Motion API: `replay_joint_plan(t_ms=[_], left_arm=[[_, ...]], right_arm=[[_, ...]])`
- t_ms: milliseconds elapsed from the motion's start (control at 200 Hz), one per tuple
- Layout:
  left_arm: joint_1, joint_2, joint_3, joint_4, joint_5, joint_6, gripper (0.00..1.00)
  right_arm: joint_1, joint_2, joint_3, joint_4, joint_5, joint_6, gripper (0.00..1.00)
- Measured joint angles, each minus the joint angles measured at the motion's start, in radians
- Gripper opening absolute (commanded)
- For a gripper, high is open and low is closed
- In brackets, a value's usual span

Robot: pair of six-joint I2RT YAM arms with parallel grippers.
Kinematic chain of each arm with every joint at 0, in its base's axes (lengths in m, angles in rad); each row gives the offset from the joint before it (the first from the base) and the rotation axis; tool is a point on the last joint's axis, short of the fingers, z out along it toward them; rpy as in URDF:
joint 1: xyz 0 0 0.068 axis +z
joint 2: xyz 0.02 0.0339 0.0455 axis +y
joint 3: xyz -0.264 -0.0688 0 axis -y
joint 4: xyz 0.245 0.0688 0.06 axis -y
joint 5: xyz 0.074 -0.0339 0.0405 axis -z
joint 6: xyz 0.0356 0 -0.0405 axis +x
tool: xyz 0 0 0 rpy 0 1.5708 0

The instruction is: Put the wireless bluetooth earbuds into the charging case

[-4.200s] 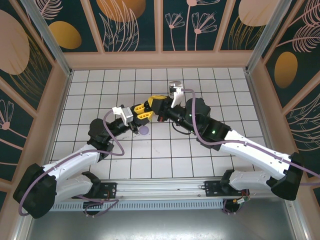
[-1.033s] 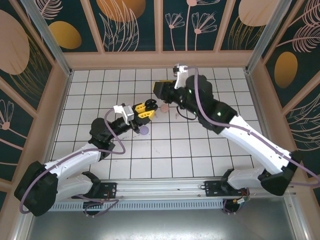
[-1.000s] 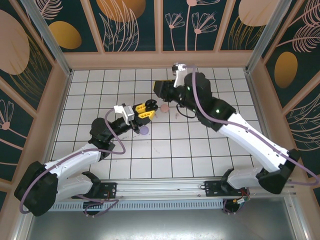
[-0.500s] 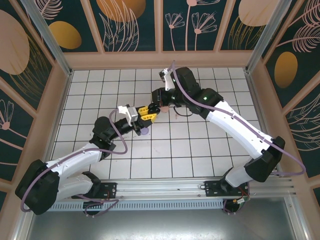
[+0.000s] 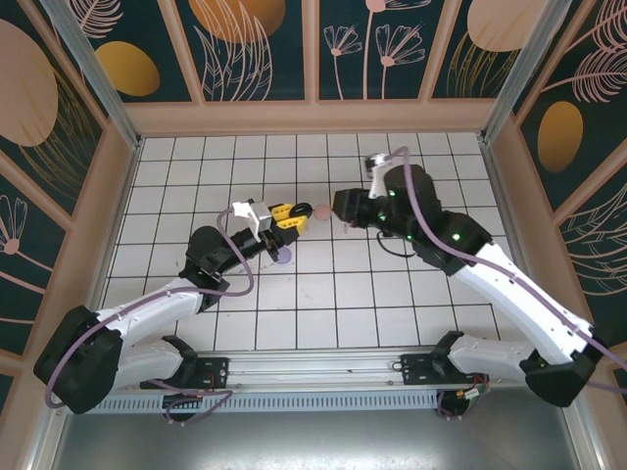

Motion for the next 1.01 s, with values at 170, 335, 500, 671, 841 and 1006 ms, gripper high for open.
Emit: replay_joint_plan(t_ms=[170,335,500,671,841,1006], left_arm=[[0.002,-0.001,-0.014,-0.094,-0.176,-0.093,0.0],[0.047,0.037,0.004,-0.257,-0.246,-0.196,0.0],[0.172,0.187,0.093,-0.41,-0.167,-0.315,0.0],[0.208,0.302,0.167,-0.515,-0.059,-0.381,0.0],[0.237,0.409,0.198,-0.539,0.038,-0.442,0.0],[0.259,0.482,0.198,-0.558,0.071,-0.478,0.03]], right_arm=[[-0.039,-0.036,-0.073,0.05,0.04,0.043,0.42],[-0.042,-0.003,-0.174,0.072,0.04,0.066,0.43],[-0.044,0.06,-0.226,0.095,0.04,0.077,0.45],[-0.047,0.102,-0.245,0.116,0.04,0.078,0.46],[-0.05,0.128,-0.246,0.134,0.04,0.078,0.47],[-0.056,0.139,-0.247,0.152,0.04,0.078,0.47]])
